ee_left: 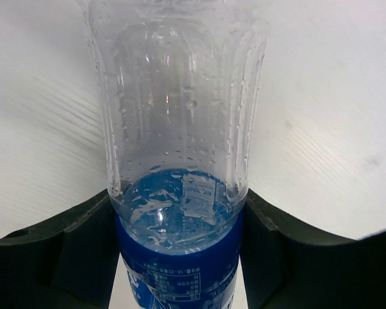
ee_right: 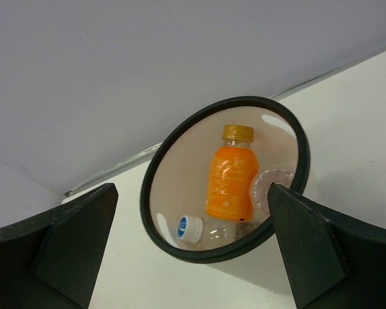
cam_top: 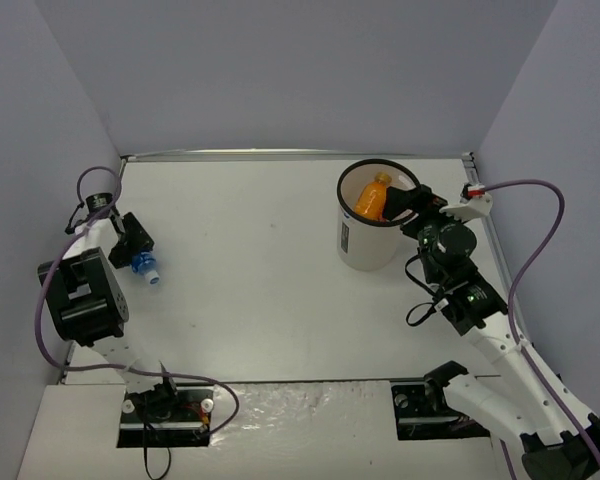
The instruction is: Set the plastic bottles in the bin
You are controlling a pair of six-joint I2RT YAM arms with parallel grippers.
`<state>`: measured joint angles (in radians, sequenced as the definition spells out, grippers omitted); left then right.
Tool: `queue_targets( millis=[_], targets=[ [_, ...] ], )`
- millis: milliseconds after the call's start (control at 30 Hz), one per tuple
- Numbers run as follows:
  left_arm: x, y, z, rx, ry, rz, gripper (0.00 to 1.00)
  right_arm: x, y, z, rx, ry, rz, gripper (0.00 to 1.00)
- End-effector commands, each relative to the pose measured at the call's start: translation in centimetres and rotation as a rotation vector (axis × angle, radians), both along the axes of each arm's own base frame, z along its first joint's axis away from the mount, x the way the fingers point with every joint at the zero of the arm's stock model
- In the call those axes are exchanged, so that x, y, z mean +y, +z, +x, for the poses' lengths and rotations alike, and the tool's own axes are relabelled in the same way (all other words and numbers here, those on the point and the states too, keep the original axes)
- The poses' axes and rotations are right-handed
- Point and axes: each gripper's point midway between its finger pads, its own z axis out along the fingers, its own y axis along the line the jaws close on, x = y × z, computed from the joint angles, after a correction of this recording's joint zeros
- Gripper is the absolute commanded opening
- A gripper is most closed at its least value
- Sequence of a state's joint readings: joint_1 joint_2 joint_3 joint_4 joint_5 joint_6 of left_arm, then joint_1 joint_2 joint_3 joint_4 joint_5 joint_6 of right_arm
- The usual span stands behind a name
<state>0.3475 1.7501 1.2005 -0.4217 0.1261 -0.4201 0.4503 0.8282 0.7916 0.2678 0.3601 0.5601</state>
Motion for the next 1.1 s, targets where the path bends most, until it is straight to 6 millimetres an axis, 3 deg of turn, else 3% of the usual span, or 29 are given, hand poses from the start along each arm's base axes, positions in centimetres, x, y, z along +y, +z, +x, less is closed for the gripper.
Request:
queue_targets(
  millis=[0, 100, 133, 200, 267, 367, 433, 533, 633, 767, 867, 1067],
  targets=[
    [-9.7, 8.6, 2.9, -0.307, -0.338, -0.025, 0.36, 3.8, 1.9, -1.1, -0.108, 0.211, 0.114, 1.00],
    [-18.1, 11.4, 1.5, -0.410, -0.607, -0.014, 0.36, 8.0, 1.2, -1.8, -0.105, 0.406, 0.107, 1.00],
    [-21.8, 12.3, 0.4, -0.449, -0.718, -0.019, 0.36, 9.6, 1.0, -2.4, -0.107, 0.478, 0.101, 1.00],
    [-27.1, 15.4, -2.0, -0.599, -0.896, -0.042, 0.37, 12.1, -0.4, -2.8, -0.076, 0.539, 0.075, 1.00],
    [-31.1, 16.9, -5.2, -0.677, -1.038, -0.114, 0.37, 12.8, -1.1, -2.7, -0.059, 0.498, 0.075, 1.00],
    [-34.6, 18.4, -8.4, -0.760, -1.165, -0.166, 0.37, 14.2, -1.7, -2.8, -0.066, 0.521, 0.100, 1.00],
    [-36.6, 19.5, -10.8, -0.809, -1.243, -0.187, 0.37, 15.1, -1.7, -3.1, -0.075, 0.550, 0.138, 1.00],
    [-38.2, 19.5, -13.0, -0.826, -1.301, -0.209, 0.37, 15.5, -1.2, -3.8, -0.117, 0.577, 0.204, 1.00],
    [-38.9, 18.9, -13.6, -0.811, -1.316, -0.212, 0.37, 15.9, -0.5, -4.6, -0.164, 0.599, 0.240, 1.00],
    [-41.0, 17.8, -14.5, -0.765, -1.372, -0.278, 0.37, 17.0, -1.3, -4.6, -0.134, 0.605, 0.239, 1.00],
    [-42.6, 18.7, -14.8, -0.806, -1.393, -0.314, 0.37, 18.4, -2.0, -4.6, -0.102, 0.622, 0.229, 1.00],
    [-44.2, 20.0, -15.9, -0.865, -1.427, -0.361, 0.36, 18.8, -3.6, -3.5, -0.041, 0.553, 0.221, 0.99]
  ],
)
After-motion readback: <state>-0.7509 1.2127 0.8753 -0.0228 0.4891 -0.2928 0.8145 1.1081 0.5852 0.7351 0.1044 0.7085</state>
